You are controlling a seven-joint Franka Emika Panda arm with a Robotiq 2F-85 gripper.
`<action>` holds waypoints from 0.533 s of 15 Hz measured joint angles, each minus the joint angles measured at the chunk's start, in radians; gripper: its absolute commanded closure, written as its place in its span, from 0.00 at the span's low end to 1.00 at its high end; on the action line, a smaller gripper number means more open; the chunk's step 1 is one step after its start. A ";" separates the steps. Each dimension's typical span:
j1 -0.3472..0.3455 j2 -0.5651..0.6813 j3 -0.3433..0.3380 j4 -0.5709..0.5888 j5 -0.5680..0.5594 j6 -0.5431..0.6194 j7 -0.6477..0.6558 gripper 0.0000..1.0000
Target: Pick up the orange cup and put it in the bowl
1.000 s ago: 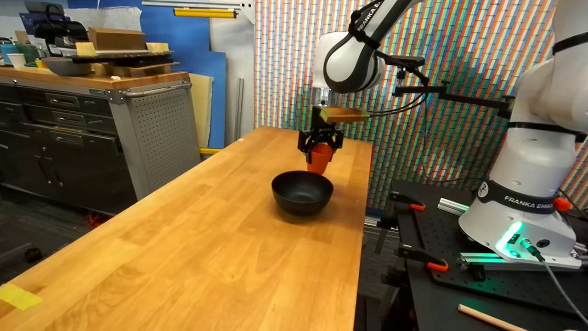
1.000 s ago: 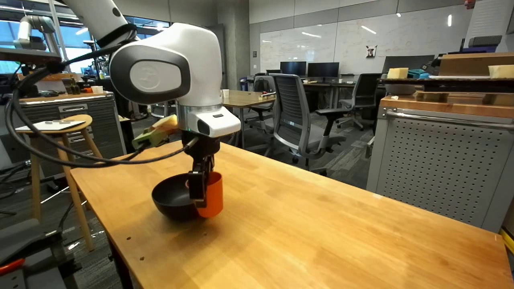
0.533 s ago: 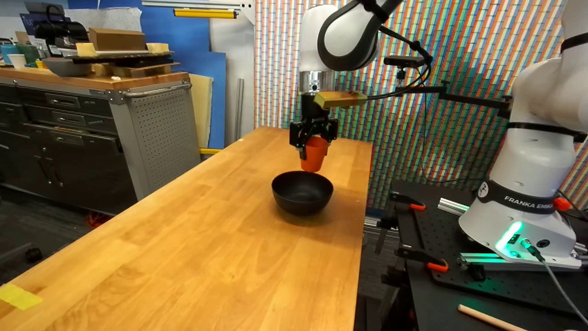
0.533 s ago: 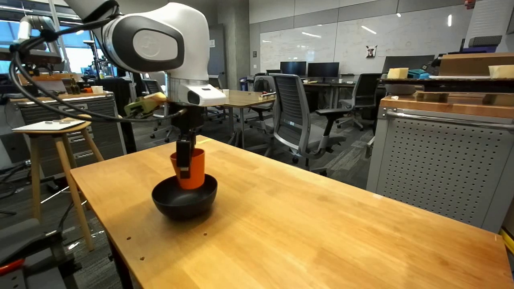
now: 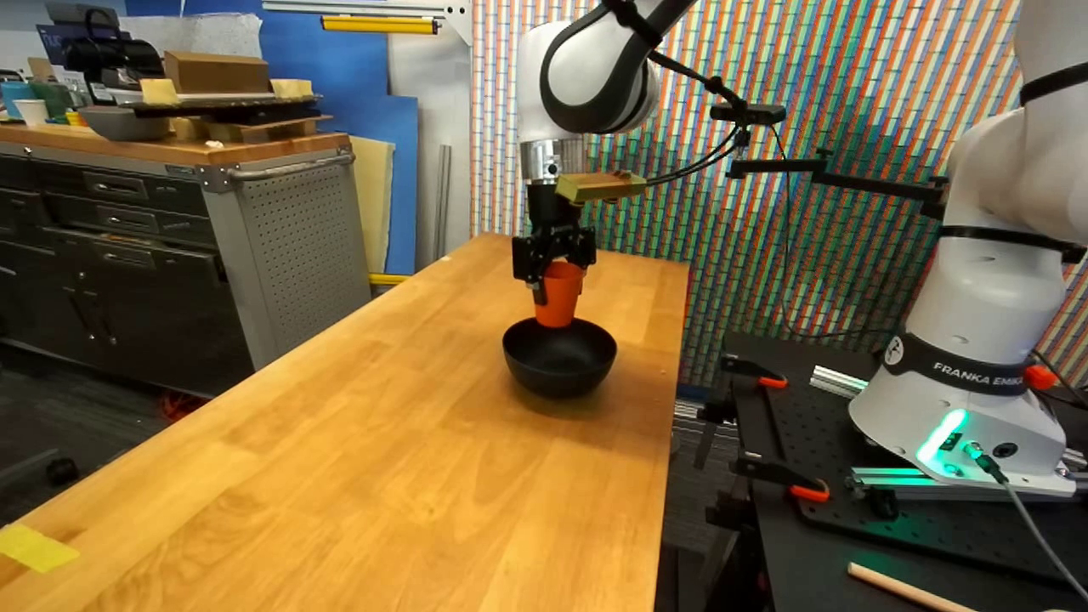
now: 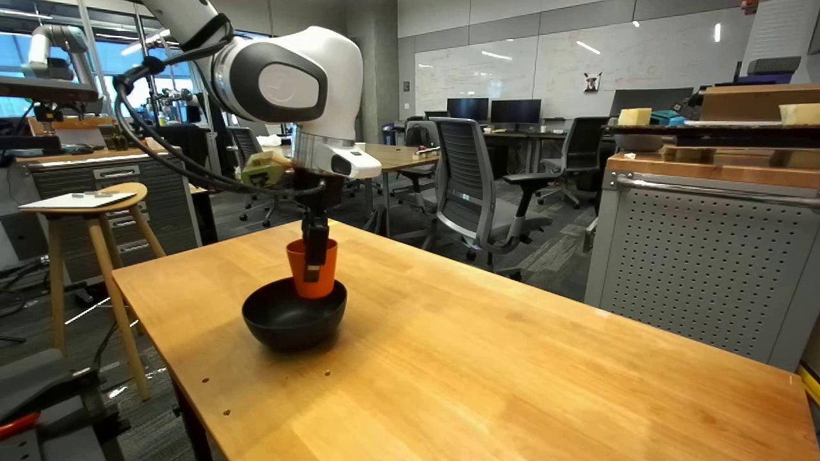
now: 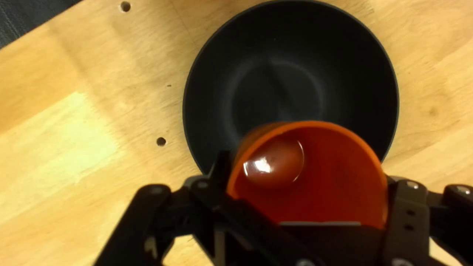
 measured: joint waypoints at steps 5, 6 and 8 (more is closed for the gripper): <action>-0.066 0.172 -0.001 0.152 0.088 -0.094 -0.169 0.48; -0.081 0.205 -0.001 0.185 0.100 -0.124 -0.193 0.48; -0.105 0.264 -0.001 0.242 0.112 -0.175 -0.225 0.48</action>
